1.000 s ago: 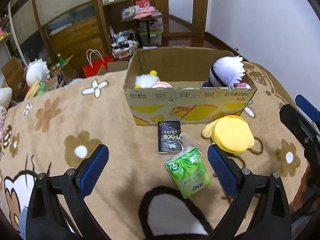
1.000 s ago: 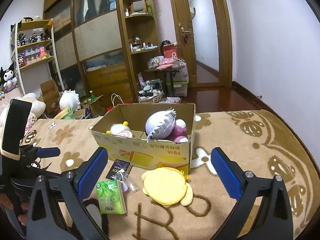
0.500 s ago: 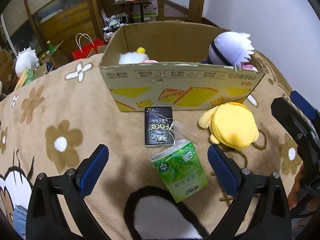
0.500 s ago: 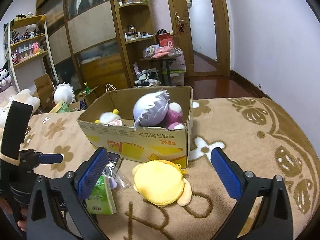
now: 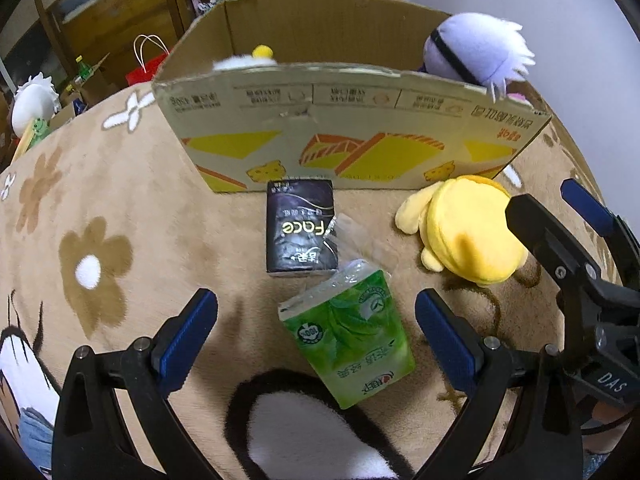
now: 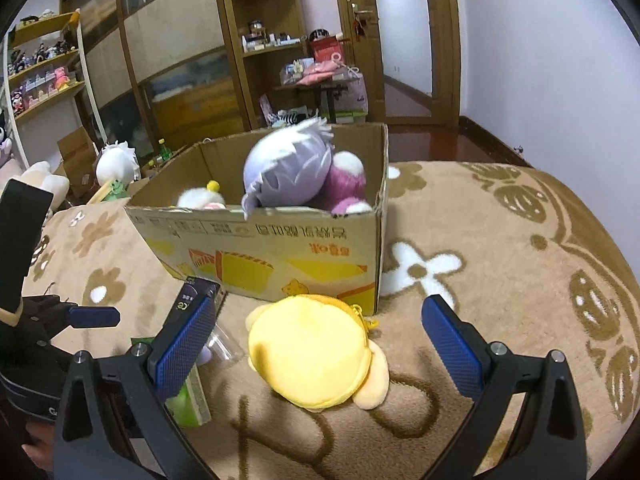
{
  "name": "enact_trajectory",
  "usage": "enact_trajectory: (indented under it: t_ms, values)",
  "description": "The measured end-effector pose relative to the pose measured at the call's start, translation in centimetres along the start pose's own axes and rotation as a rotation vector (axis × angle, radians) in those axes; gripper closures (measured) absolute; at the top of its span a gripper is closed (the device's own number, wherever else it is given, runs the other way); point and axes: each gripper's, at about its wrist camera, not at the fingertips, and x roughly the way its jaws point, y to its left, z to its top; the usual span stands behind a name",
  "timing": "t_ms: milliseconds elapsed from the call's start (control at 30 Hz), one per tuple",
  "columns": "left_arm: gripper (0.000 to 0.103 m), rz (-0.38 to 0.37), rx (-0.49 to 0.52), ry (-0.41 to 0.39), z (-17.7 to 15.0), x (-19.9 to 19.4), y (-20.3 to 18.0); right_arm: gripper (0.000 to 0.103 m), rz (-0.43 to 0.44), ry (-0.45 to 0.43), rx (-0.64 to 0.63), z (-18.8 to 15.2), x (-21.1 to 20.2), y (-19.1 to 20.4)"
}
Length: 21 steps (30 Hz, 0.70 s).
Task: Organize soft objects
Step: 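Lower the left tool to the green tissue pack while the right tool approaches the yellow plush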
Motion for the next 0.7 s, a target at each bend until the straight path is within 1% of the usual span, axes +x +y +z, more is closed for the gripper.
enact_trajectory:
  t_ms: [600,667,700]
  values:
    - [0.005,0.026,0.032,0.105,-0.5,2.9,-1.1,0.000,-0.006,0.084,0.049,-0.8,2.8,-1.1]
    - [0.014,0.019,0.033,0.111,-0.7,3.0,-1.2,0.000,-0.006,0.094,0.055,-0.9,3.2,-1.3]
    - [0.016,0.010,0.032,0.115,-0.7,3.0,-1.3,0.000,-0.007,0.100,0.058,-0.9,3.4,-1.4]
